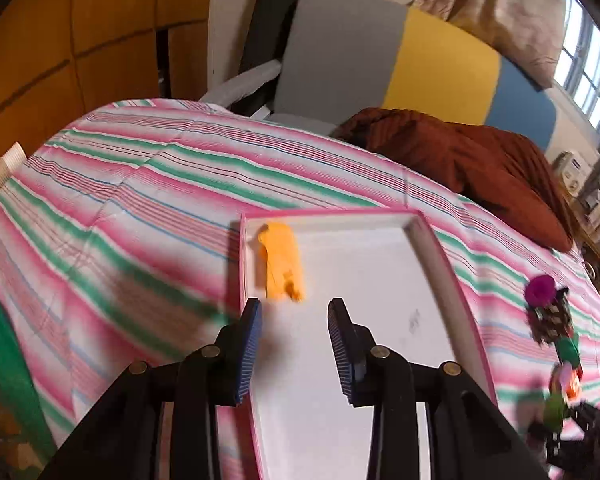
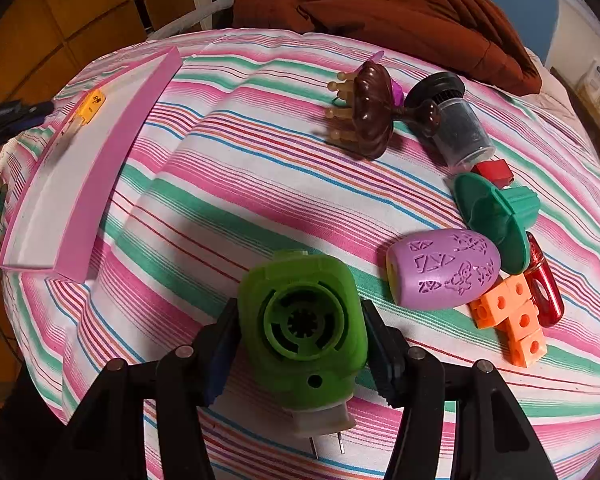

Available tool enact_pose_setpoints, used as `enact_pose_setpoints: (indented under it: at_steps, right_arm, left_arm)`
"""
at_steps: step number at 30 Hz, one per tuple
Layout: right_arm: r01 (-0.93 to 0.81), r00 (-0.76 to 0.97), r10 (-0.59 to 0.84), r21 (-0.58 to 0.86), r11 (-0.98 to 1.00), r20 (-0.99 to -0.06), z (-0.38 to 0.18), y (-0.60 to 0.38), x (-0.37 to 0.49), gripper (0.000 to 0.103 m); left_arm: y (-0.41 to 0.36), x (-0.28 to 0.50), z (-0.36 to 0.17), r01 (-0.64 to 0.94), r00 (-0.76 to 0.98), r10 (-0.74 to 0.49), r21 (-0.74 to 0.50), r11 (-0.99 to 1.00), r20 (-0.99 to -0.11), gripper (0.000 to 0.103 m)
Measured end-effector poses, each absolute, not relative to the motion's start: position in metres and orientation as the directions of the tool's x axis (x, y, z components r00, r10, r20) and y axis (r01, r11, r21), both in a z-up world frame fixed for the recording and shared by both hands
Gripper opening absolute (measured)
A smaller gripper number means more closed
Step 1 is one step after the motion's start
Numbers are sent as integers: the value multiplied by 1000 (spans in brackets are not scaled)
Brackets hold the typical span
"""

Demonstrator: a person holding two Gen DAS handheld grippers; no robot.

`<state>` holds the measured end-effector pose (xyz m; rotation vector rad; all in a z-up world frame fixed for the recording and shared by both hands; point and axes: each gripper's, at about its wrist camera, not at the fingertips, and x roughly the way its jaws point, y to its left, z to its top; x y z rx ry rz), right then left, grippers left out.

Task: Organize rigid objects
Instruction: 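Carry the yellow piece into the white tray and open the left gripper, then carry the green plug device over the white tray with the right gripper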

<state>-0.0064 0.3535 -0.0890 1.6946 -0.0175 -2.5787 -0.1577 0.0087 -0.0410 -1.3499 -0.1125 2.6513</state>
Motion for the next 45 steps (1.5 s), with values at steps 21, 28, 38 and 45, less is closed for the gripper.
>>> enact_pose_setpoints:
  at_steps: [21,28,38,45]
  right_arm:
    - [7,-404,-10,7,-1000,-915,-87,341,-10,55]
    - [-26,-409,-45,61,-998,-912,-86,319,-19,54]
    - [-46,-530,-94,139,-989,-843,-30,298,-2,54]
    - [109,-574,-199,166,-980,-794,-1,240,-17,54]
  left_arm:
    - [14,-49,-32,-180,-607,176,-81,-980,-775,34]
    - [11,-40,-34,-185,-601,186,-92,-978,-777,34]
    - [-11,-28,-40,-156,-605,171,-96,-983,-777,34]
    - [-32,-23,-48,-101,-603,137,-95,-990,-786,34]
